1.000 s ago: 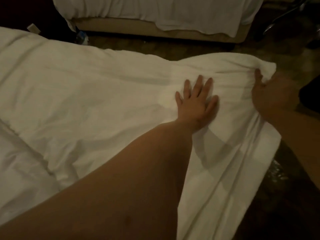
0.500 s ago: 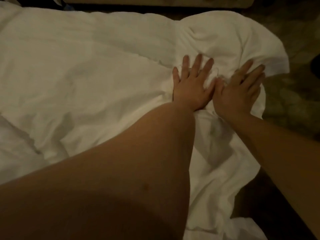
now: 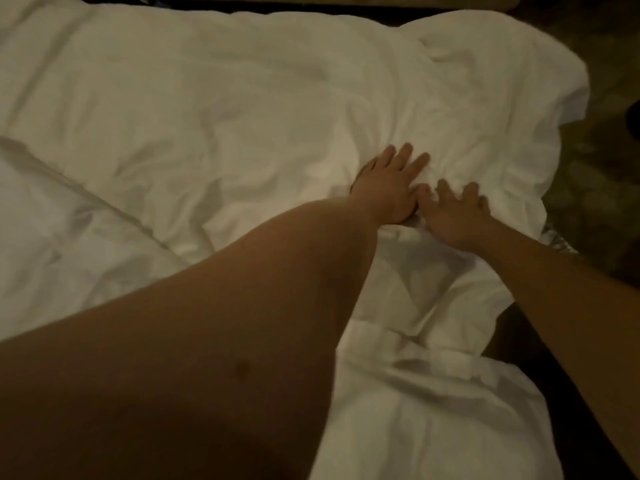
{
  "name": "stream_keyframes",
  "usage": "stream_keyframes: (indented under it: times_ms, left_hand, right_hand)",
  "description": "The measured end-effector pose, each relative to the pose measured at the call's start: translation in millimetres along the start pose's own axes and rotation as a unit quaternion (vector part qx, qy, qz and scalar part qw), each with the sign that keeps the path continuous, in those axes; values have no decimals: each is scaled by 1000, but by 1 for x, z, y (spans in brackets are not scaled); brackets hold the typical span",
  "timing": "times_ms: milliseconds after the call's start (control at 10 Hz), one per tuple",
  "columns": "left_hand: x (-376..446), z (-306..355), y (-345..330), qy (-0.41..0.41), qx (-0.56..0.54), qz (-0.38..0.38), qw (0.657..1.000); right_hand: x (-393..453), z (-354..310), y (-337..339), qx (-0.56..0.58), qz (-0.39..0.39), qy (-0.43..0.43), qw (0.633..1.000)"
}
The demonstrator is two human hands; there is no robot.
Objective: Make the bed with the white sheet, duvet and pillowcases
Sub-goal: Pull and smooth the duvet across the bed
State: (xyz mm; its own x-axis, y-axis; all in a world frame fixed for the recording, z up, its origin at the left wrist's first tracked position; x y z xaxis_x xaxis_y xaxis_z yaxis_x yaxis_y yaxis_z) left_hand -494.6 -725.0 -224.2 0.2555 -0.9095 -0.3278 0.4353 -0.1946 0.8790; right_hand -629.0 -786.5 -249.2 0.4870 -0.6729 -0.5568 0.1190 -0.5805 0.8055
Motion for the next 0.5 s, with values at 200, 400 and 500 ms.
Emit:
stream_keyframes:
  times_ms: [200,400,500]
  left_hand:
    - [-133,-21,13,-13,-55,-40,998]
    - [-264,-58,16,22,-139,-60,988]
    - [-307,-70,25,27,-119,28,992]
  right_hand:
    - [-129,-36,-57,-55,-6,60,997]
    - [-257,-101,-91,-12,124,69,990]
    - [-297,-118,-101,-14,221,39,975]
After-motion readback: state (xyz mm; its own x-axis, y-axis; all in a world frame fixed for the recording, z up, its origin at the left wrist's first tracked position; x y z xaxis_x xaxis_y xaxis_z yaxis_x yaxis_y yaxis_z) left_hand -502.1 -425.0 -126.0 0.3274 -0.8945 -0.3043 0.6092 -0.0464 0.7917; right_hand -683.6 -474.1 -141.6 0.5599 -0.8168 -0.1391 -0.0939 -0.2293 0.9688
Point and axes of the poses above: each hand's wrist, its own x-axis towards the middle knuckle, its own y-axis out of the back of the hand, z = x × y, the point moved 2 cm from there along x, towards the middle knuckle, and after that the axes turned 11 degrees about -x, right-handed, at the moved point
